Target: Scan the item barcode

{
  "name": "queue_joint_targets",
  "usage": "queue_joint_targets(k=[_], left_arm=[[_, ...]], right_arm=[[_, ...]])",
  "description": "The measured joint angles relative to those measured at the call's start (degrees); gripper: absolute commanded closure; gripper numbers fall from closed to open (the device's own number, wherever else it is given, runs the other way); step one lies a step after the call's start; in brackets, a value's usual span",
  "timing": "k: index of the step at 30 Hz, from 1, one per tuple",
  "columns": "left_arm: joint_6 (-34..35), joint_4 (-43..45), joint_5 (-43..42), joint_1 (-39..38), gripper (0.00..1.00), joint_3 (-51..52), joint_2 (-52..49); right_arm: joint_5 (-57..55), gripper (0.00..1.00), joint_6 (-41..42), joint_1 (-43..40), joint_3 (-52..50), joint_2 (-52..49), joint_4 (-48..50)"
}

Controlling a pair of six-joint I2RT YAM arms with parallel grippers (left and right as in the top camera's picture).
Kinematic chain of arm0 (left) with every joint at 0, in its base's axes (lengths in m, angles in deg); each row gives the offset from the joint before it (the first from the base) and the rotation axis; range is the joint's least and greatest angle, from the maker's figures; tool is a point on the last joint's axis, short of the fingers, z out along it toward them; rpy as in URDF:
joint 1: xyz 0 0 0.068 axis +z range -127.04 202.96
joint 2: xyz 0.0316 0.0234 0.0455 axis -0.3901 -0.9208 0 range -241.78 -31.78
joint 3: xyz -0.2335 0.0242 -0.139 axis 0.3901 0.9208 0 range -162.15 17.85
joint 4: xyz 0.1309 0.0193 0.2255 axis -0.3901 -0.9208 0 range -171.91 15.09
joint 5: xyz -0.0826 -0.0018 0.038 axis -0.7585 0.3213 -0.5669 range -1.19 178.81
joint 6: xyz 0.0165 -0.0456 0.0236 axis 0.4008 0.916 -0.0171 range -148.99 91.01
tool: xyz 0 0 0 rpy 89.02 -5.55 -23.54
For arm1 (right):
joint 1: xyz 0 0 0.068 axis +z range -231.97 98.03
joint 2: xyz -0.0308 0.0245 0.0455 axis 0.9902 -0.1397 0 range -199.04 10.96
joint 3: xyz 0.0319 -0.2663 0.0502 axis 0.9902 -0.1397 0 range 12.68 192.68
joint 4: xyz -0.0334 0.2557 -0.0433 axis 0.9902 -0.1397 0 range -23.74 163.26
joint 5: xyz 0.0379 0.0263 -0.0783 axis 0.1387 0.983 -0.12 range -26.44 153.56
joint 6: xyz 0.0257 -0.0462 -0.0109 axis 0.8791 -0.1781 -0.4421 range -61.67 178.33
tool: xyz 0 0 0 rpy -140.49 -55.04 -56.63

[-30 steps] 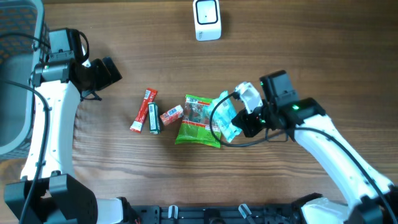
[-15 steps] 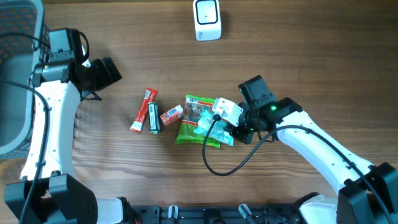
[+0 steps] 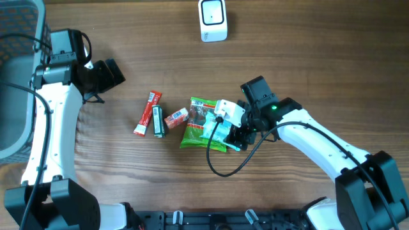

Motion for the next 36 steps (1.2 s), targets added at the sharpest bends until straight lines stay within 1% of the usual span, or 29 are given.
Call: queue_joint_targets(k=[2, 4, 8, 13, 16, 17, 21, 23, 25, 26, 27, 28, 29, 30, 32, 34, 36], left_arm=[[0.00, 0.00, 0.00, 0.00, 0.00, 0.00, 0.00], [0.00, 0.00, 0.00, 0.00, 0.00, 0.00, 0.00], [0.00, 0.00, 0.00, 0.00, 0.00, 0.00, 0.00], [0.00, 0.00, 0.00, 0.00, 0.00, 0.00, 0.00], [0.00, 0.09, -0.02, 0.00, 0.00, 0.00, 0.00], [0.00, 0.90, 0.00, 0.00, 0.00, 0.07, 0.00], [0.00, 10.16, -0.02, 0.00, 0.00, 0.17, -0.02], [0.02, 11.67, -0.02, 0.00, 0.00, 0.17, -0.02], [0.09, 12.20, -0.44, 0.00, 0.00, 0.17, -0.02], [0.37, 11.41, -2.95, 0.00, 0.08, 0.17, -0.02], [0.52, 10.34, -6.12, 0.07, 0.39, 0.17, -0.02], [0.72, 9.49, -11.74, 0.09, 0.92, 0.17, -0.07], [0.94, 9.09, -14.84, -0.07, 0.96, 0.20, -0.13], [0.59, 7.91, -21.88, -0.90, 0.96, 0.26, -0.31], [0.20, 5.35, -28.11, -4.37, 0.96, 0.46, -0.96], [-0.26, 4.57, -31.19, -9.81, 0.96, 1.07, -1.92], [-0.24, 5.46, -32.98, -16.94, 0.96, 2.27, -3.32]], right_arm=[[-0.44, 0.00, 2.32, 0.00, 1.55, 0.46, -0.28], [-0.90, 0.00, 5.03, -0.13, 4.20, 1.81, -1.33], [-1.27, 0.00, 13.20, -2.19, 9.07, 6.67, -3.98], [-0.98, 0.00, 27.28, -10.73, 9.62, 8.35, -8.00], [1.07, 0.00, 32.89, -14.99, 9.62, 8.35, -9.66], [1.64, 0.00, 34.27, -15.96, 9.62, 8.35, -10.27], [3.32, 0.00, 40.52, -17.99, 9.62, 7.50, -12.96], [4.42, 0.00, 43.47, -18.21, 9.49, 6.16, -13.64], [6.32, 0.00, 44.35, -18.25, 8.66, 4.66, -12.83], [6.95, 0.00, 44.70, -18.25, 8.13, 4.28, -12.20], [7.69, 0.00, 45.05, -18.25, 7.23, 3.74, -11.67], [8.00, 0.00, 45.20, -18.25, 6.58, 3.45, -11.45], [8.24, 0.00, 45.40, -18.25, 6.10, 3.23, -11.39], [8.48, 0.00, 45.70, -18.25, 5.70, 3.17, -11.23], [8.92, 0.00, 46.73, -18.62, 5.62, 3.17, -11.23], [9.25, 0.01, 47.63, -19.71, 5.53, 3.15, -11.26], [10.19, 0.04, 48.06, -21.86, 4.81, 3.04, -11.10]])
